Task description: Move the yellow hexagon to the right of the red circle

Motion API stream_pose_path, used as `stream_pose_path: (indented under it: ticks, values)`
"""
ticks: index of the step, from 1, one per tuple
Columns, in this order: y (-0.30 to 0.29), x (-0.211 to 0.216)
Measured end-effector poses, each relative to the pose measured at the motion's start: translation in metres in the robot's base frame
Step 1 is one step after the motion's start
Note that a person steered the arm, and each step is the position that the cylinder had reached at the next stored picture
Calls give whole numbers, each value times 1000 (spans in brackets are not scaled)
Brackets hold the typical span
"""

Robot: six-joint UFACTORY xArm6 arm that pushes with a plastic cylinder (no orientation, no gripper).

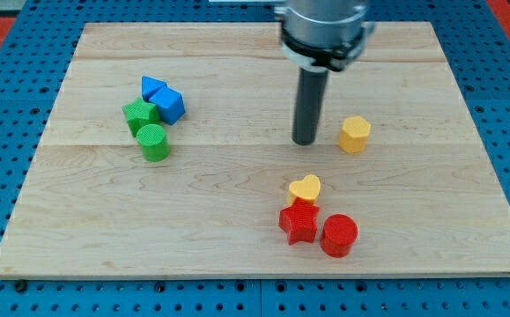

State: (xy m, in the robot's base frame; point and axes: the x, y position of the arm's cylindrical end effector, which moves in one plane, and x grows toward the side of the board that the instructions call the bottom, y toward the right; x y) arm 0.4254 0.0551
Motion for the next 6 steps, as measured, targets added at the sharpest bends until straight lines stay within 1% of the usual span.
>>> stream_pose_path:
  ticks: [1, 2, 3, 4, 5, 6]
  values:
    - [87, -26]
    - [112, 11]
    - [98, 63]
    - [73, 101]
    - [80, 95]
    - [147, 122]
